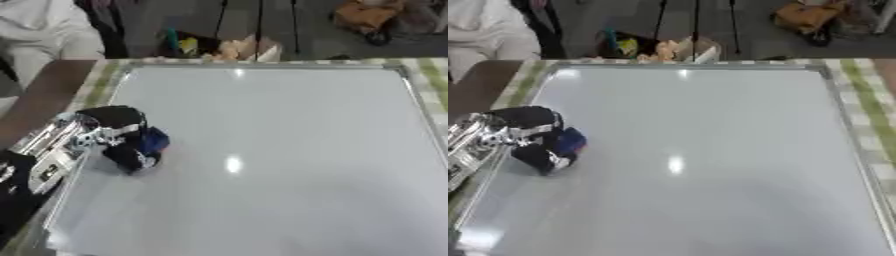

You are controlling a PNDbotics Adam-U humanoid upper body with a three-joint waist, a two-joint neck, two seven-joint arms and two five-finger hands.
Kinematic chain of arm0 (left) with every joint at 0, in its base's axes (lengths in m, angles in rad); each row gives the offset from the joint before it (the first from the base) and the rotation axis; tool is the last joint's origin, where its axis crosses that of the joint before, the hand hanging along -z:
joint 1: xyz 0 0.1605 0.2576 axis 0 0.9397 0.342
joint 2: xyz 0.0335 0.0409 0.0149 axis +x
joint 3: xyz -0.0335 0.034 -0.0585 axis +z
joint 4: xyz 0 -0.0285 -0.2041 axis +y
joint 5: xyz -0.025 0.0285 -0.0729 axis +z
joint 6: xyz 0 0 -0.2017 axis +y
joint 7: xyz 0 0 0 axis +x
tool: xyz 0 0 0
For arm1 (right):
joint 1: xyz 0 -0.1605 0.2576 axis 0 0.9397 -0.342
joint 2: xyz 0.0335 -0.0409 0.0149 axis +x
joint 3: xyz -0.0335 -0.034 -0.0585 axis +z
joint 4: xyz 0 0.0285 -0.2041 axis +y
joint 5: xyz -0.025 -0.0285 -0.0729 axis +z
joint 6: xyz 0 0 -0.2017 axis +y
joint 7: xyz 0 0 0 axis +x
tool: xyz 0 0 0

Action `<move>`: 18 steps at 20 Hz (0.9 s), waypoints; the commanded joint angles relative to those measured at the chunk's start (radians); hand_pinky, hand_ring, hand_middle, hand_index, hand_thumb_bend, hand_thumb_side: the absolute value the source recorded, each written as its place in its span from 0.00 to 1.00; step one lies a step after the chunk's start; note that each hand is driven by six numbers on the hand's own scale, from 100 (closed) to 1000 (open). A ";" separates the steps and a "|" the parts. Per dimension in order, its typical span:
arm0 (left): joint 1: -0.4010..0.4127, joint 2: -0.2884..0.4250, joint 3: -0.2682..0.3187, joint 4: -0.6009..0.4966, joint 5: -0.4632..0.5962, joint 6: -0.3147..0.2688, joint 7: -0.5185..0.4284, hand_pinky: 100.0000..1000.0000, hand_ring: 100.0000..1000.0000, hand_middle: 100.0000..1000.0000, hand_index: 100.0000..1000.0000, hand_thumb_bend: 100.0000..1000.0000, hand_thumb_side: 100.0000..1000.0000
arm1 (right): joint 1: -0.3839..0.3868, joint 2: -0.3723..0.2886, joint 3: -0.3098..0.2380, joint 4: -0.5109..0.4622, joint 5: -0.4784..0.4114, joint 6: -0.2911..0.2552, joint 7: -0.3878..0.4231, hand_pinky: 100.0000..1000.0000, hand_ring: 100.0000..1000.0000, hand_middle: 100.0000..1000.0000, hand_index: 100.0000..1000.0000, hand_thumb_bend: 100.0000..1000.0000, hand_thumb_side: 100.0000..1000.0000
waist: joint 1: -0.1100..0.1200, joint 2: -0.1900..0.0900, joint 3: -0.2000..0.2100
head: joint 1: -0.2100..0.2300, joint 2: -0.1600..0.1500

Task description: Wipe the whiteboard clean with a brush.

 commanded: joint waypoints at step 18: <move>-0.045 -0.004 0.081 0.190 -0.156 0.065 0.129 0.34 0.47 0.28 0.38 0.00 0.51 | -0.003 -0.019 -0.006 -0.015 0.000 -0.003 -0.009 0.79 0.73 0.51 0.80 0.00 0.92 | -0.004 -0.021 -0.003 | 0.003 -0.015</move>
